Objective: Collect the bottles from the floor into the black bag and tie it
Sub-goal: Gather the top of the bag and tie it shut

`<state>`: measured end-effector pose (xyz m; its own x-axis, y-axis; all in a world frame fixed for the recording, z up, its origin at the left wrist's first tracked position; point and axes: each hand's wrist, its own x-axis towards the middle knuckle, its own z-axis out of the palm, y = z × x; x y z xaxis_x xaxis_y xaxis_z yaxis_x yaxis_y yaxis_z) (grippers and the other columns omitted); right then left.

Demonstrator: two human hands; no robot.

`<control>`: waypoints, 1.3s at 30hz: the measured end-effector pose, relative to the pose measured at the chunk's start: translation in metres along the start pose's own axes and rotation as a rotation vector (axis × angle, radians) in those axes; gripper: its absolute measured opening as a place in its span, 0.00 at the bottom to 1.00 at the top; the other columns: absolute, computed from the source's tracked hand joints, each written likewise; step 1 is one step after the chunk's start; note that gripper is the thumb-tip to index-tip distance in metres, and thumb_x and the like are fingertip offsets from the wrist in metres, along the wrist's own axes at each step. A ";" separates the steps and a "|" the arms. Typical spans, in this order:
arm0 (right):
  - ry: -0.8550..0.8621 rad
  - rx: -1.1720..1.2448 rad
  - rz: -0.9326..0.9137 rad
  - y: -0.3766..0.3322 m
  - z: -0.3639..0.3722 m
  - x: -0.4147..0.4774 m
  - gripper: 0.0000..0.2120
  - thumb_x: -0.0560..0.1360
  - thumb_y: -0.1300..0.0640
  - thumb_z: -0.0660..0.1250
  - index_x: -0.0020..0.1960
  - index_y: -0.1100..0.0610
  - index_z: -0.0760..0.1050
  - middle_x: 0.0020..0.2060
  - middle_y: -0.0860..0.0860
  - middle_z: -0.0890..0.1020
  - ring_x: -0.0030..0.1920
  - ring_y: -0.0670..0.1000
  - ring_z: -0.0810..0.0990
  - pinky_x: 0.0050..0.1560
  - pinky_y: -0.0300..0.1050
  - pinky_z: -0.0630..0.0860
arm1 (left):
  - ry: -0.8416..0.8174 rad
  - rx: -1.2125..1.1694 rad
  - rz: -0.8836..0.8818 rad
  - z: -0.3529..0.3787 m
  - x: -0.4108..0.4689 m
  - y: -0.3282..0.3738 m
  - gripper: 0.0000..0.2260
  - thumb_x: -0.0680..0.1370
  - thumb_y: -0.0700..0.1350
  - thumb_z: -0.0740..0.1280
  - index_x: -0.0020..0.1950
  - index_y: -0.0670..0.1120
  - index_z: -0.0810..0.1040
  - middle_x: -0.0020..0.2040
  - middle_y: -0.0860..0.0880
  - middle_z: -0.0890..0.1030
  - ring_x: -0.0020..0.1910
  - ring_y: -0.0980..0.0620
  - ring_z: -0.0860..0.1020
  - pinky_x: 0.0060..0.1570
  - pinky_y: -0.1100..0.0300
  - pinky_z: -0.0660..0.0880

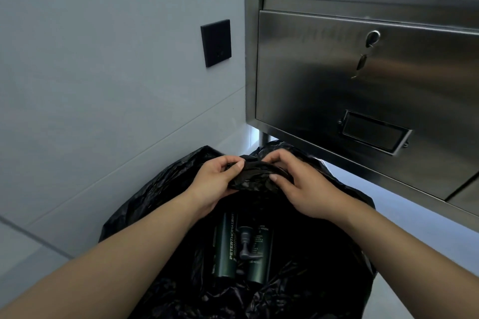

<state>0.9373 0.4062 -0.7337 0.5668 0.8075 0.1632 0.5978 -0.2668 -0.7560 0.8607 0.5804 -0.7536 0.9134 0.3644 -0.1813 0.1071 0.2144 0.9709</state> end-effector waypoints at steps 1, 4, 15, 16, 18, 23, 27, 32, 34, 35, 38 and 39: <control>-0.008 0.002 -0.002 0.000 0.000 0.000 0.13 0.77 0.61 0.60 0.59 0.48 0.68 0.51 0.41 0.78 0.53 0.38 0.74 0.56 0.30 0.68 | -0.003 -0.002 0.002 0.002 0.000 0.000 0.04 0.77 0.40 0.64 0.46 0.43 0.78 0.36 0.48 0.81 0.33 0.56 0.79 0.34 0.63 0.79; -0.058 0.091 0.045 0.000 0.006 -0.001 0.17 0.78 0.61 0.57 0.64 0.45 0.67 0.57 0.39 0.75 0.57 0.34 0.71 0.59 0.27 0.64 | 0.009 0.029 0.016 0.006 0.001 -0.003 0.04 0.78 0.39 0.64 0.46 0.43 0.78 0.37 0.47 0.79 0.31 0.57 0.79 0.32 0.64 0.78; 0.040 0.139 -0.047 0.013 0.037 -0.003 0.23 0.70 0.51 0.71 0.63 0.40 0.72 0.57 0.36 0.78 0.59 0.31 0.73 0.59 0.25 0.65 | 0.023 0.158 0.001 -0.012 -0.019 -0.010 0.05 0.78 0.40 0.64 0.44 0.46 0.78 0.32 0.53 0.81 0.29 0.59 0.78 0.28 0.66 0.75; 0.010 0.157 -0.064 0.014 0.041 -0.002 0.21 0.71 0.51 0.71 0.63 0.39 0.72 0.58 0.36 0.78 0.59 0.32 0.73 0.60 0.25 0.65 | 0.035 0.167 -0.018 -0.016 -0.024 -0.012 0.05 0.78 0.40 0.64 0.43 0.46 0.77 0.32 0.54 0.81 0.29 0.60 0.78 0.28 0.66 0.75; -0.045 0.192 -0.081 0.016 0.053 0.001 0.16 0.72 0.50 0.70 0.59 0.39 0.75 0.55 0.36 0.80 0.58 0.33 0.75 0.60 0.28 0.67 | 0.064 0.169 -0.067 -0.025 -0.035 -0.016 0.06 0.78 0.40 0.63 0.43 0.46 0.77 0.32 0.53 0.80 0.31 0.61 0.78 0.30 0.66 0.76; -0.059 0.267 -0.062 0.027 0.084 0.007 0.09 0.72 0.50 0.69 0.52 0.42 0.80 0.46 0.37 0.83 0.50 0.34 0.79 0.54 0.29 0.72 | 0.193 0.278 -0.144 -0.053 -0.070 -0.025 0.03 0.78 0.44 0.65 0.45 0.50 0.77 0.38 0.53 0.81 0.36 0.60 0.81 0.35 0.65 0.78; -0.087 0.250 -0.075 0.037 0.103 0.004 0.12 0.72 0.45 0.68 0.55 0.37 0.75 0.51 0.39 0.83 0.54 0.36 0.78 0.56 0.33 0.72 | 0.259 0.411 -0.187 -0.072 -0.103 -0.036 0.03 0.76 0.47 0.67 0.48 0.52 0.78 0.41 0.55 0.83 0.41 0.58 0.82 0.38 0.65 0.77; -0.122 0.223 -0.028 0.050 0.119 -0.001 0.12 0.72 0.44 0.67 0.55 0.36 0.74 0.52 0.38 0.80 0.56 0.42 0.77 0.54 0.34 0.71 | 0.253 0.538 -0.220 -0.082 -0.133 -0.046 0.03 0.75 0.48 0.68 0.48 0.55 0.78 0.48 0.52 0.83 0.44 0.59 0.81 0.41 0.64 0.77; -0.129 0.210 -0.025 0.052 0.123 -0.003 0.09 0.72 0.44 0.67 0.51 0.35 0.73 0.45 0.34 0.79 0.50 0.40 0.78 0.46 0.27 0.69 | 0.237 0.599 -0.210 -0.085 -0.143 -0.048 0.04 0.75 0.48 0.68 0.48 0.55 0.78 0.46 0.52 0.83 0.43 0.58 0.80 0.43 0.64 0.77; -0.137 0.202 -0.023 0.052 0.124 -0.004 0.08 0.72 0.44 0.67 0.49 0.35 0.73 0.43 0.32 0.78 0.48 0.40 0.78 0.43 0.26 0.69 | 0.231 0.627 -0.203 -0.087 -0.147 -0.049 0.04 0.74 0.47 0.69 0.48 0.55 0.78 0.45 0.53 0.83 0.42 0.58 0.79 0.43 0.65 0.77; -0.167 0.199 -0.016 0.054 0.127 -0.008 0.07 0.73 0.44 0.66 0.49 0.35 0.73 0.47 0.36 0.78 0.49 0.43 0.77 0.46 0.36 0.71 | 0.203 0.738 -0.191 -0.088 -0.160 -0.056 0.04 0.74 0.47 0.70 0.48 0.54 0.79 0.44 0.54 0.83 0.44 0.60 0.80 0.47 0.67 0.76; -0.172 0.202 -0.013 0.054 0.128 -0.009 0.07 0.73 0.44 0.66 0.50 0.36 0.73 0.49 0.39 0.79 0.50 0.43 0.77 0.47 0.39 0.72 | 0.190 0.791 -0.181 -0.087 -0.164 -0.059 0.05 0.73 0.47 0.70 0.47 0.55 0.79 0.45 0.55 0.83 0.45 0.61 0.80 0.49 0.68 0.75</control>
<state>0.8923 0.4519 -0.8567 0.4446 0.8924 0.0766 0.4691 -0.1591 -0.8687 0.6703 0.5871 -0.7952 0.7813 0.5477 -0.2994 0.5550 -0.3900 0.7348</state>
